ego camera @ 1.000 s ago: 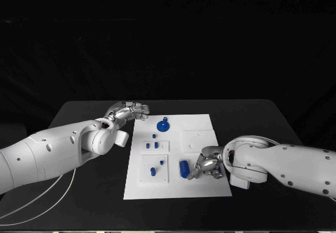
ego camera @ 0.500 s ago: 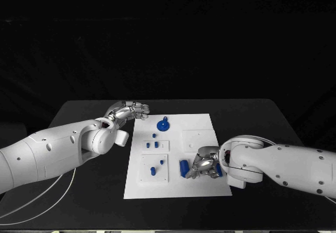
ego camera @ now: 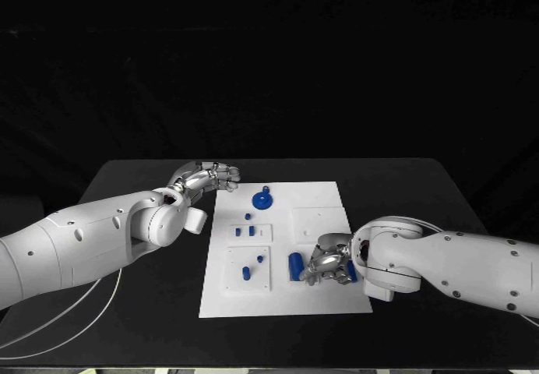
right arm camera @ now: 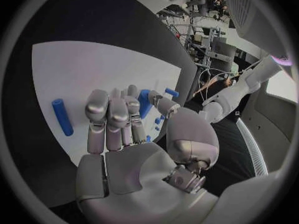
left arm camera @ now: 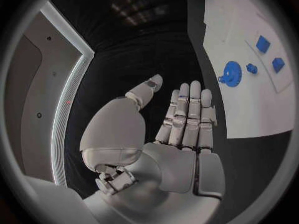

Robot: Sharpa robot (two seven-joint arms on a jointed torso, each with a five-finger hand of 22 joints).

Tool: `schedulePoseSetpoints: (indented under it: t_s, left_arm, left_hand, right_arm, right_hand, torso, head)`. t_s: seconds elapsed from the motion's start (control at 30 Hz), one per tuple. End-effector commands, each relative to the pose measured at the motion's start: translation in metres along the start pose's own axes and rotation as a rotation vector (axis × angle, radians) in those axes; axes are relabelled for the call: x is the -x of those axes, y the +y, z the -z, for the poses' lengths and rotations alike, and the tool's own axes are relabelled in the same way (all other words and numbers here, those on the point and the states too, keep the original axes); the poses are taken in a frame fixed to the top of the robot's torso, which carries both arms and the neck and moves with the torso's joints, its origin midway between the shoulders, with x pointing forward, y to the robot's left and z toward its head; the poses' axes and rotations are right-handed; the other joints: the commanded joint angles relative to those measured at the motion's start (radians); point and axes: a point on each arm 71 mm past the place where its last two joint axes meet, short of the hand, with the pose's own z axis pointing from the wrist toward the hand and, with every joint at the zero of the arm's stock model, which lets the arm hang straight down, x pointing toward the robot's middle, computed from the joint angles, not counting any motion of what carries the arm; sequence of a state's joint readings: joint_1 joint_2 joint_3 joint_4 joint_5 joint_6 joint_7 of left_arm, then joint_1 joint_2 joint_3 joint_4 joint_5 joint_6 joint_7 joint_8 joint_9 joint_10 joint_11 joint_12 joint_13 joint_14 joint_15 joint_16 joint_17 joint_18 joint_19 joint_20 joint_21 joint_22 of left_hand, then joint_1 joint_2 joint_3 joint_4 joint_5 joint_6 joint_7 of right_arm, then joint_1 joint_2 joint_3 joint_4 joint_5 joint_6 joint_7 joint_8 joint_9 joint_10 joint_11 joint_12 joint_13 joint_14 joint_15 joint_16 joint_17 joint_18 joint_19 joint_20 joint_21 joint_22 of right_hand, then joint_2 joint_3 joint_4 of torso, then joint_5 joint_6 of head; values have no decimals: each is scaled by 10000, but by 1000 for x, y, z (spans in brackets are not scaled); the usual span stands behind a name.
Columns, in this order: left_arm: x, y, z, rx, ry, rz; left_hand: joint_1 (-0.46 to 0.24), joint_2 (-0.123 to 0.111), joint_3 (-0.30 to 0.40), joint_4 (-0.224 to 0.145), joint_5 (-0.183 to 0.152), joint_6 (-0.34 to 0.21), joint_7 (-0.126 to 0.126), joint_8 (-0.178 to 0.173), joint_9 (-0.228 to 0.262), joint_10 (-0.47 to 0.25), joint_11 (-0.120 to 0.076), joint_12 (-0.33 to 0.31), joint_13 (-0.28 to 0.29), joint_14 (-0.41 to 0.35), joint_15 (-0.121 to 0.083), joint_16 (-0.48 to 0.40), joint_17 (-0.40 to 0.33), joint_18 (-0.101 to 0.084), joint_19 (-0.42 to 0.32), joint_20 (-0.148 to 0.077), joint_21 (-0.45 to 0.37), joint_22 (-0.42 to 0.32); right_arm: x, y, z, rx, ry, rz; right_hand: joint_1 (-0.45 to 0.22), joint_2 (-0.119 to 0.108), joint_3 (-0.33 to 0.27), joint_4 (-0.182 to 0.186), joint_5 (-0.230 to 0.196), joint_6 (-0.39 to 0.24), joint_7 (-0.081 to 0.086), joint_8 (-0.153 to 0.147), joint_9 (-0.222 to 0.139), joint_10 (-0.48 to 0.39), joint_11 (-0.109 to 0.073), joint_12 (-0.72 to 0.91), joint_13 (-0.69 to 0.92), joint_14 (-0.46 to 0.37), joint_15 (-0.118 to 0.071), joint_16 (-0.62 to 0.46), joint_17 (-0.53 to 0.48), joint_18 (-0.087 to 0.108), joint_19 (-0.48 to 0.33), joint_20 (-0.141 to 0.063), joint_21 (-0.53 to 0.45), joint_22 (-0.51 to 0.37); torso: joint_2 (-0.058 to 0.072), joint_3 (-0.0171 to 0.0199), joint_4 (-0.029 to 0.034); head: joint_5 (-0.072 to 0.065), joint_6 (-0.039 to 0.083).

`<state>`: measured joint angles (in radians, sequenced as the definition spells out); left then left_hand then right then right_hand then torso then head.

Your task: Assemble the parts on the task board

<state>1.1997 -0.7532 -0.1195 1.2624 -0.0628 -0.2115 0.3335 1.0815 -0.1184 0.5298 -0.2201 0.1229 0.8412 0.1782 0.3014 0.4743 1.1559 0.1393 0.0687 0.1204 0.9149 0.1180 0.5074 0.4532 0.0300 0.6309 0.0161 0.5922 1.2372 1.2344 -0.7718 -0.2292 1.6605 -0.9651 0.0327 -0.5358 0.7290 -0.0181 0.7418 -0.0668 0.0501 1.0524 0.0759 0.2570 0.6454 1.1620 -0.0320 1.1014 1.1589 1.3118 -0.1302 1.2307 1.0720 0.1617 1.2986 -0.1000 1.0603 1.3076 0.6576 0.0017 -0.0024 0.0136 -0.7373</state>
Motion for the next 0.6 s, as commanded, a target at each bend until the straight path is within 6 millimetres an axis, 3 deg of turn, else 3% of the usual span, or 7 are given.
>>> schedulePoseSetpoints:
  t_s: [0.03, 0.1, 0.17, 0.33, 0.43, 0.47, 0.6]
  left_arm:
    - [-2, -2, 0, -80, 175, 16]
    - [-2, -2, 0, -78, 175, 12]
    - [-2, -2, 0, -82, 174, -7]
    - [-1, -1, 0, -67, 165, -11]
    - [-1, -1, 0, -63, 154, -14]
    - [-1, -1, 0, -63, 154, -16]
    - [-1, -1, 0, -60, 144, -21]
  left_hand:
    - [-112, 7, -1, 41, -41, -51, -20, 39, -16, 71, -19, 40, -17, 43, -2, -34, 18, 145, -24, 14, -53, 9]
    - [-111, 5, -2, 39, -44, -49, -20, 40, -16, 73, -20, 41, -18, 43, -2, -36, 21, 145, -25, 14, -54, 11]
    - [-111, 5, -2, 40, -46, -49, -21, 41, -16, 73, -20, 41, -18, 43, -1, -38, 22, 145, -26, 14, -55, 12]
    - [-111, 4, -3, 39, -50, -48, -21, 42, -17, 74, -21, 41, -19, 44, -1, -42, 27, 145, -27, 15, -57, 14]
    - [-110, 3, -3, 38, -52, -48, -21, 42, -17, 74, -21, 41, -20, 44, -1, -44, 29, 145, -27, 15, -57, 15]
    - [-110, 3, -3, 38, -53, -48, -21, 42, -17, 75, -21, 41, -20, 44, -1, -44, 30, 145, -28, 15, -58, 16]
    - [-108, 1, -3, 36, -57, -49, -21, 42, -18, 75, -21, 41, -22, 45, -1, -48, 35, 145, -29, 15, -60, 18]
  right_arm:
    - [-1, -1, 0, -96, 246, 178]
    - [-2, 0, 0, -97, 300, 209]
    - [-2, -1, 0, -109, 307, 211]
    - [-2, -3, 1, -113, 410, 239]
    - [-2, -4, 1, -103, 424, 235]
    - [-2, -4, 2, -100, 432, 211]
    - [-3, -7, 4, -65, 480, 100]
  right_hand:
    - [-58, 16, 303, -68, -10, 134, 26, -62, 10, 76, 0, -70, 18, -10, -48, 14, 18, 1001, 6, 80, 84, 174]
    - [-41, -92, 459, -253, -13, 141, 29, -66, 3, 82, 2, -70, 31, -5, -44, 20, 28, 1001, 15, 85, 116, 179]
    - [27, -410, 362, -764, 14, 154, 42, -65, -2, 102, 20, -63, 49, 13, -25, 23, 34, 1001, 51, 96, 167, 175]
    - [42, -908, -545, -1724, 224, 170, 44, -82, -38, 116, 35, -96, 71, 44, -15, -9, 29, 1001, 75, 128, 168, 125]
    - [133, -1043, -878, -1997, 375, 175, 50, -91, -55, 125, 23, -111, 80, 53, -16, -24, 28, 1001, 80, 125, 148, 103]
    - [218, -1195, -953, -2088, 375, 180, 43, -94, -61, 128, 24, -117, 82, 57, -20, -29, 28, 1001, 81, 120, 139, 96]
    - [325, -1503, -1170, -2107, 342, 187, 44, -106, -83, 140, 20, -138, 89, 64, -24, -46, 28, 1001, 93, 117, 105, 68]
  torso:
    - [-4, 2, -4]
    - [-3, 6, -6]
    - [-6, 2, -2]
    - [-7, 0, -4]
    - [-4, 3, -4]
    - [-3, 5, -4]
    - [-3, 9, -5]
  head:
    - [9, -3]
    - [10, -17]
    - [11, -12]
    - [9, -11]
    - [14, -16]
    - [15, -13]
    - [20, -9]
